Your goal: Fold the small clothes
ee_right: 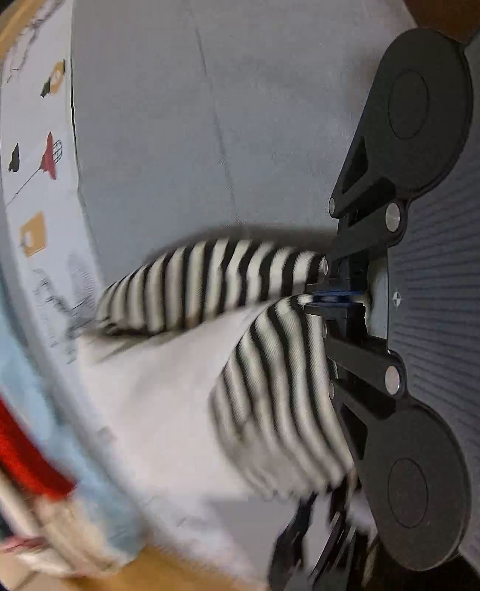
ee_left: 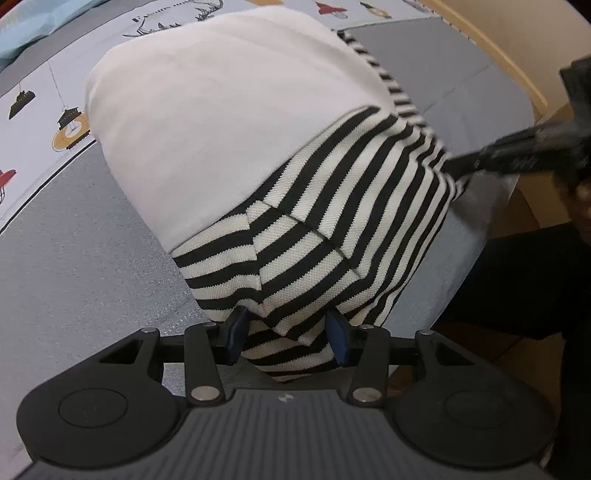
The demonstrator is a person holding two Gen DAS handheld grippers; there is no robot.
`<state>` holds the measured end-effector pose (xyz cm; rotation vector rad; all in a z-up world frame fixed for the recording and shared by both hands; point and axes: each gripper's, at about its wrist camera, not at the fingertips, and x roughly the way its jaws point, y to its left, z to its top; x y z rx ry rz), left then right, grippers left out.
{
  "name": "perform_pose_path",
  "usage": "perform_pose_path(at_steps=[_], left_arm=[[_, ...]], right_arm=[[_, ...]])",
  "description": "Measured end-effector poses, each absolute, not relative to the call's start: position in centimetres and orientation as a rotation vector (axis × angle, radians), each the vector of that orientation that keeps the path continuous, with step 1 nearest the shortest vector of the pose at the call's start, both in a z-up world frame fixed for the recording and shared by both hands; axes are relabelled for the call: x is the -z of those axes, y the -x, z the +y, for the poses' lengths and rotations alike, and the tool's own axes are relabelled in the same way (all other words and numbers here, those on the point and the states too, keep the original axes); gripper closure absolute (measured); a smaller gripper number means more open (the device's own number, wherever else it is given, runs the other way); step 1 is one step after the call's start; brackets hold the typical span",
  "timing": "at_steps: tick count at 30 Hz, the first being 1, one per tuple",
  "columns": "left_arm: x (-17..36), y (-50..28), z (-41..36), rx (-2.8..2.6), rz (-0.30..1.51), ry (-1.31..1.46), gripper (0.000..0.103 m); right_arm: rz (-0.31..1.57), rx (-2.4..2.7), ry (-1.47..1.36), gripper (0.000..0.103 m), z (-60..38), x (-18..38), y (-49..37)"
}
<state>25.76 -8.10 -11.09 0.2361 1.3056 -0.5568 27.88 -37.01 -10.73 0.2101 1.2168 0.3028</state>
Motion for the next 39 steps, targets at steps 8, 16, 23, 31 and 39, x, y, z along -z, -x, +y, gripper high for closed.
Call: perform_pose_path(at_steps=[8,16,23,31,39], left_arm=[[7.3,-27.2,-4.2,0.488,1.177,-0.008,0.051],[5.8,-29.3,-2.9,0.379,1.057,0.127,0.051],[5.3,-29.8,-3.2,0.36,1.033,0.168,0.051],[5.4,-30.3,-2.8,0.349,1.023,0.162,0.051],[5.9,-30.8,-4.2,0.377,1.028,0.142,0.051]], right_arm=[[1.064,-0.248,-0.277,0.099,-39.0,8.1,-27.7],[0.93,-0.268,-0.449,0.058,-39.9,7.3,-29.3],[0.976,-0.259,-0.518,0.058,-37.7,9.9,-34.0],[1.027,-0.38,-0.419,0.1,-34.6,11.5,-35.7],[0.936,-0.227,-0.386,0.101,-37.0,10.1,-35.4]])
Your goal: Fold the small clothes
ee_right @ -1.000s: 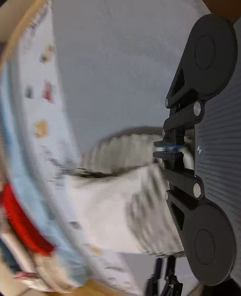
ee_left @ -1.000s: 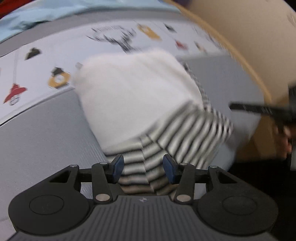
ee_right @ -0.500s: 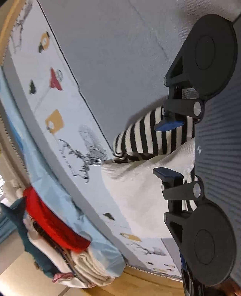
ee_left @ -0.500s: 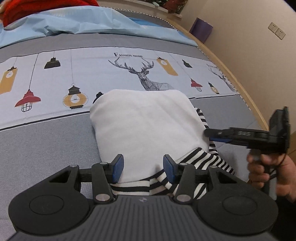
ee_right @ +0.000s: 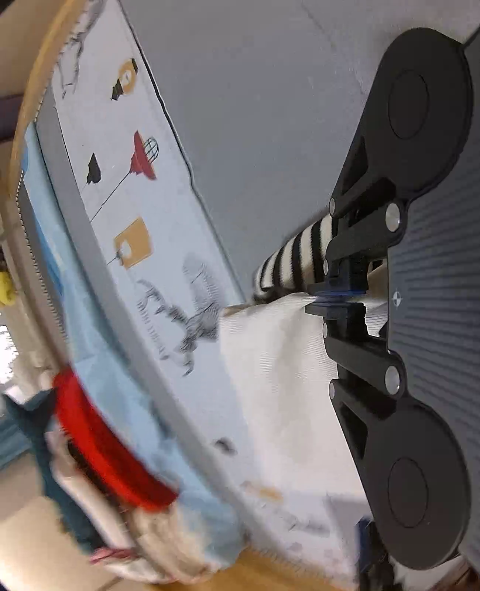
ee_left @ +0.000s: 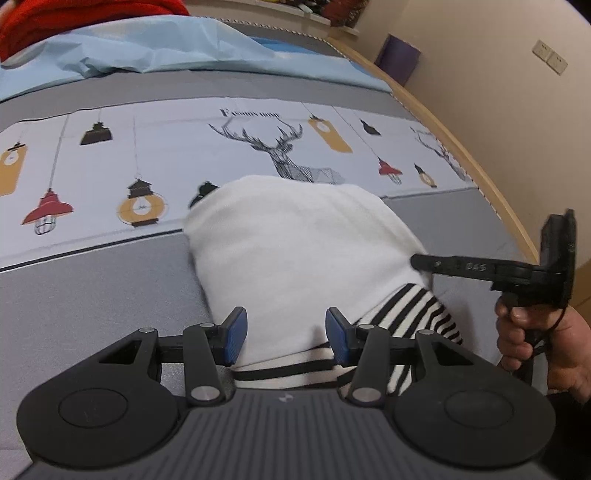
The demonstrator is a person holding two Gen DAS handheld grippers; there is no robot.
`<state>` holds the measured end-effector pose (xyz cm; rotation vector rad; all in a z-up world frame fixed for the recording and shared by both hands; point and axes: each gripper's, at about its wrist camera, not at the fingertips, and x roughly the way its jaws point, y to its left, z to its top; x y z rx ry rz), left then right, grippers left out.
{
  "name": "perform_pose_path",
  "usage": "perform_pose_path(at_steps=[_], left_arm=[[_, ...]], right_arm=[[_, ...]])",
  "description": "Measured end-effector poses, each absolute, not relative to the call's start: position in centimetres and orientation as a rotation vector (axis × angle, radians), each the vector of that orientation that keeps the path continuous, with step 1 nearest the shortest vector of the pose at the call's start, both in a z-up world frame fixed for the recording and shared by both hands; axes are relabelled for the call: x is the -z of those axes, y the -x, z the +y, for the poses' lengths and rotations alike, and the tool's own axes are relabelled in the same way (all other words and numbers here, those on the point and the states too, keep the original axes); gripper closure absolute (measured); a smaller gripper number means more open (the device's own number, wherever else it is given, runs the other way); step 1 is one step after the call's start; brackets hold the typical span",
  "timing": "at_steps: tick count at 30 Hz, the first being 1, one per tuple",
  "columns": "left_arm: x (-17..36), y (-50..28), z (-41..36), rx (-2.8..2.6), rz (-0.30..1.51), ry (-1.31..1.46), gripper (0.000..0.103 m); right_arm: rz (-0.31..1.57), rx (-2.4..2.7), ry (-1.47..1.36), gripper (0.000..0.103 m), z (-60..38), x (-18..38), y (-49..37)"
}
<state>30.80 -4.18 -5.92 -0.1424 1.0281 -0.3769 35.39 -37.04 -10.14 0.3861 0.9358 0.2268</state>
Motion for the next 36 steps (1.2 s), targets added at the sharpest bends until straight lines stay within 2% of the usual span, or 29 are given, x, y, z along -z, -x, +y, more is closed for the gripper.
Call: perform_pose_path(at_steps=[3,4,6,11,14,16,18,19,23,24,27,32,36], left_arm=[[7.4,-31.0,-5.0,0.362,1.087,0.089,0.051],[8.4,-31.2,-5.3,0.335,1.138,0.051,0.051],[9.8,-31.4,-5.5,0.297,1.189,0.027,0.051],[9.4,-31.7,-5.3,0.306,1.178,0.047,0.051],[8.5,-31.9,-4.8,0.301,1.133,0.07,0.051],[7.5,-32.1,-4.3,0.293,1.091,0.125,0.051],[6.7,-32.5,-3.6,0.287,1.044,0.187,0.051],[6.4,-32.6,-3.2,0.288,1.022,0.217,0.051],[6.8,-33.3,-3.2,0.289,1.015,0.232,0.056],[7.6,-33.5,-3.4,0.275,1.047,0.206,0.059],[11.1,-34.1,-3.6,0.193,1.155,0.127,0.057],[10.7,-34.7,-2.2,0.196,1.114,0.238,0.057],[9.7,-34.9,-1.5,0.197,1.028,0.289,0.057]], right_arm=[[1.003,-0.216,-0.321,0.099,-36.0,11.1,-35.5],[0.991,-0.183,-0.264,0.096,-35.7,10.8,-35.3],[0.907,-0.173,-0.194,0.095,-35.5,9.5,-34.5],[0.729,-0.501,-0.257,0.095,-34.6,5.6,-31.3],[0.777,-0.757,-0.168,0.095,-31.8,5.8,-29.4],[0.919,-0.815,-0.036,0.096,-29.4,8.1,-29.0],[1.045,-0.809,0.135,0.102,-27.7,10.8,-28.6],[1.043,-0.822,0.187,0.103,-27.2,11.2,-28.3],[1.084,-0.817,0.083,0.103,-27.9,10.9,-29.6],[1.084,-0.821,0.088,0.103,-28.1,10.9,-29.7],[1.079,-0.829,0.105,0.103,-28.1,10.8,-29.7],[1.066,-0.83,0.046,0.103,-27.8,9.8,-30.1],[0.94,-0.755,-0.058,0.099,-29.1,8.3,-30.6]])
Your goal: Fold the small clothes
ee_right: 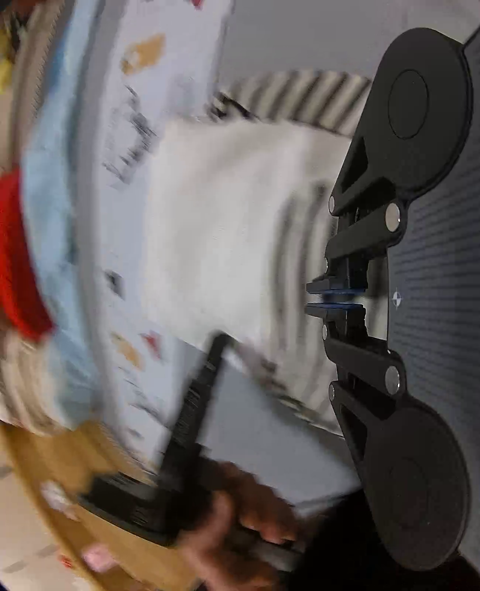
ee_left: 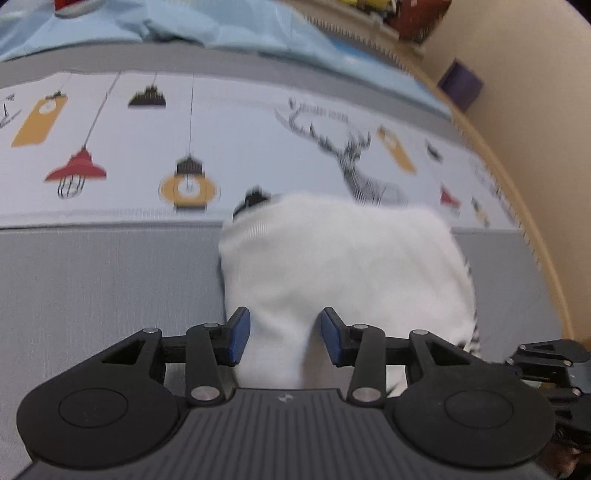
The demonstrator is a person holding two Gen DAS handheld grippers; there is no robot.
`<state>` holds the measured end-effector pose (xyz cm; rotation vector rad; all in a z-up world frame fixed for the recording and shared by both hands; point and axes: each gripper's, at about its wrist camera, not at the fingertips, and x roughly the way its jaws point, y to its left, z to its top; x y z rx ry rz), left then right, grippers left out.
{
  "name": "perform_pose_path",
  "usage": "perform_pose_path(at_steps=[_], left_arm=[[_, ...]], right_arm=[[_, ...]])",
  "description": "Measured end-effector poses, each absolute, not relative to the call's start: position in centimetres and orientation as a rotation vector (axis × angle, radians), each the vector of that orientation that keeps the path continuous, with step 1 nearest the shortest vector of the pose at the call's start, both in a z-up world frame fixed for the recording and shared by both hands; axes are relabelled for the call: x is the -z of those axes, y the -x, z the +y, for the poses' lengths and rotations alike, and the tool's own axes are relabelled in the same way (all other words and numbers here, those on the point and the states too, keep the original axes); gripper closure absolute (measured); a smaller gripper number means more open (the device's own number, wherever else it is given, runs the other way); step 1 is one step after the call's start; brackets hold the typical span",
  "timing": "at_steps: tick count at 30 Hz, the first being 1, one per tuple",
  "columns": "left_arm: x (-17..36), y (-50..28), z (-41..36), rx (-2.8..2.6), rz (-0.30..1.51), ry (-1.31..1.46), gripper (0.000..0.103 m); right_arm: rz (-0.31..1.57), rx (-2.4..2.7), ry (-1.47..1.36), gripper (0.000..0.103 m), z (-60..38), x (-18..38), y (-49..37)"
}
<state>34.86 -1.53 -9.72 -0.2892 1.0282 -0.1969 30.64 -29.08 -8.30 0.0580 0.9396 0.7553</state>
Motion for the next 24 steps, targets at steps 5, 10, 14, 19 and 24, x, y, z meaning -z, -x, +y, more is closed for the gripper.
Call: perform_pose_path(at_steps=[5,10,14,19,24], left_arm=[[8.8,-35.9,-1.7,0.219,0.958,0.321,0.057],[11.2,-37.8,-3.2,0.189,1.027,0.225,0.057],[12.2,-38.3,-3.1,0.17,1.042,0.241,0.057],[10.5,-37.8,-1.5,0.164,0.99,0.331,0.052],[10.0,-37.2,-0.3,0.151,0.99,0.377,0.052]], right_arm=[[0.98,-0.568,-0.029,0.099,-29.6,9.9,-32.7],[1.047,-0.552,0.077,0.099,-29.2,11.5,-32.5],[1.051,-0.548,0.019,0.099,-30.0,11.2,-32.9],[0.966,-0.479,-0.038,0.095,-30.5,9.6,-33.8],[0.856,-0.399,-0.105,0.078,-30.5,8.6,-35.6]])
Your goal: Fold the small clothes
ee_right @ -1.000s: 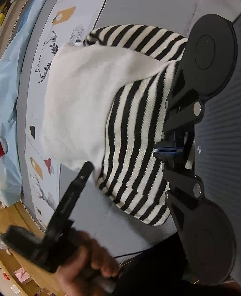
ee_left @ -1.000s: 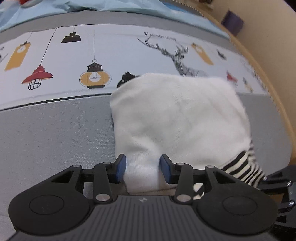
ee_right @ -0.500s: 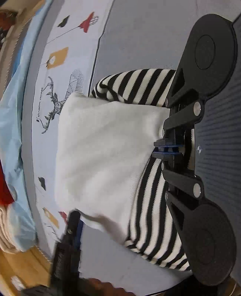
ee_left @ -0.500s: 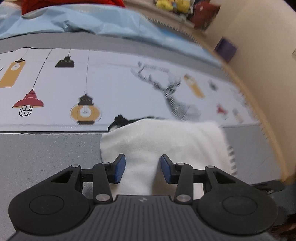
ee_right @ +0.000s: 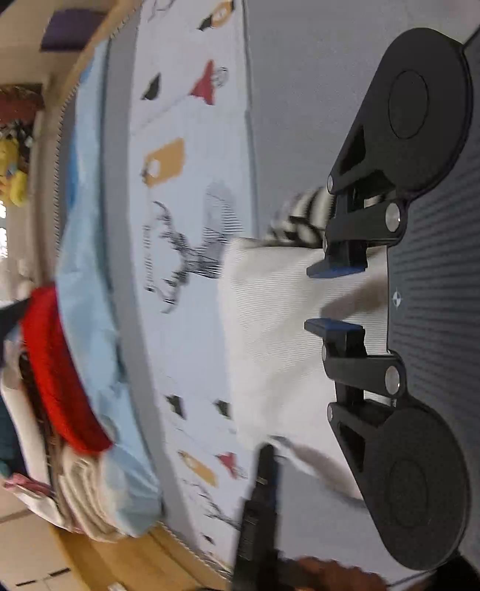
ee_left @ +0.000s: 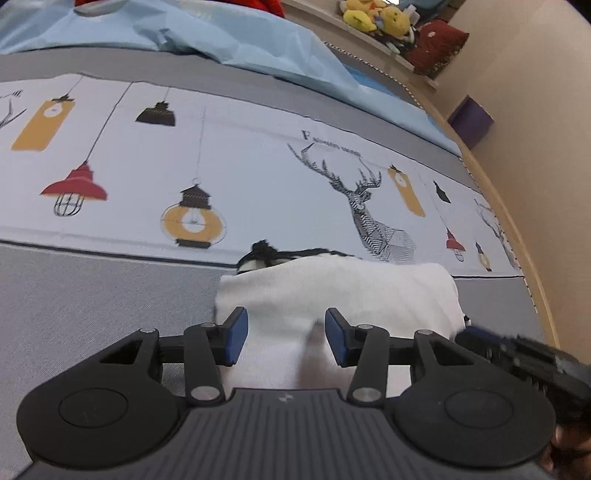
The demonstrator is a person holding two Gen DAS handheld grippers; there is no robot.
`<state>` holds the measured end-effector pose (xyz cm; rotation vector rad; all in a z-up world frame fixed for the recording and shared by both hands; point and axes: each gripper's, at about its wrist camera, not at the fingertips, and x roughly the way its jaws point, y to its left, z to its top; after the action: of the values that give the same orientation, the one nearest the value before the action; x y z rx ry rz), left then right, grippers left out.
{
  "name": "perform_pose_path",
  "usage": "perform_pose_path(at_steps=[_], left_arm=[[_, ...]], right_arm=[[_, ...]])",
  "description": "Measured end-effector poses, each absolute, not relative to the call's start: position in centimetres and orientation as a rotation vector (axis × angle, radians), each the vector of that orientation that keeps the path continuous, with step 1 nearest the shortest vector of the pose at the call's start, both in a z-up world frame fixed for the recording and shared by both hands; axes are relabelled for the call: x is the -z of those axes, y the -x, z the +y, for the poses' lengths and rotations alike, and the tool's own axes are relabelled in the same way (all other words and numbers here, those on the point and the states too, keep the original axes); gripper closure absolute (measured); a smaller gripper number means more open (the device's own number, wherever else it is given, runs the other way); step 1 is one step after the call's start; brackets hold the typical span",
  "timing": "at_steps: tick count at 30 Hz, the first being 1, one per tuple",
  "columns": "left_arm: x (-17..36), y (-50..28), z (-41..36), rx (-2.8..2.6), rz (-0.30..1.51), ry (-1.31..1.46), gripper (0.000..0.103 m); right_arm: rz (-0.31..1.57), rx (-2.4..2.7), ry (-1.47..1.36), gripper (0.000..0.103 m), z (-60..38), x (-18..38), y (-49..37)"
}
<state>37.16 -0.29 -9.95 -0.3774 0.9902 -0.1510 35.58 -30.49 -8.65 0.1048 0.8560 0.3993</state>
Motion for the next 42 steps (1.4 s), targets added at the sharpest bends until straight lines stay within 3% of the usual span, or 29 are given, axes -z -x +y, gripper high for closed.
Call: perform_pose_path(at_steps=[2,8,10,15,18,27,29,31,32,34,36,42], left_arm=[[10.1,-36.8,0.1,0.149,1.01,0.388,0.05],[11.2,-36.3,1.2,0.156,1.09,0.458,0.024],[12.3,-36.6,1.7,0.148,1.14,0.502,0.024],[15.2,-37.5,2.4,0.127,1.229,0.632,0.016],[16.2,-38.0,3.0,0.134,1.239,0.721,0.016],[17.2,-39.5,2.2,0.199,1.192,0.78,0.017],[17.2,-39.7,1.8,0.216,1.18,0.749,0.021],[17.0,-39.8,1.6,0.23,1.174,0.728,0.03],[16.9,-39.9,1.6,0.238,1.17,0.718,0.04],[16.4,-40.2,1.6,0.261,1.152,0.702,0.056],[15.2,-40.5,1.5,0.286,1.107,0.667,0.067],[11.1,-40.8,2.4,0.306,0.936,0.566,0.07]], right_arm=[[0.839,-0.374,-0.108,0.077,-30.0,8.8,-36.8],[0.961,-0.215,-0.035,0.074,-28.3,11.8,-39.7],[1.008,-0.18,-0.018,0.067,-28.3,12.7,-39.9],[0.952,-0.199,-0.079,0.063,-30.2,11.1,-38.9],[0.991,-0.283,-0.178,0.048,-32.1,11.0,-38.1],[1.169,-0.343,-0.28,0.044,-34.7,14.0,-37.4],[1.184,-0.331,-0.321,0.044,-34.9,14.5,-37.5],[1.182,-0.328,-0.332,0.05,-34.5,14.7,-37.6],[1.177,-0.333,-0.337,0.053,-34.4,14.7,-37.6],[1.169,-0.354,-0.355,0.076,-34.0,14.7,-37.8],[1.155,-0.371,-0.367,0.089,-33.6,14.6,-38.0],[1.101,-0.349,-0.429,0.094,-32.2,14.2,-39.3]])
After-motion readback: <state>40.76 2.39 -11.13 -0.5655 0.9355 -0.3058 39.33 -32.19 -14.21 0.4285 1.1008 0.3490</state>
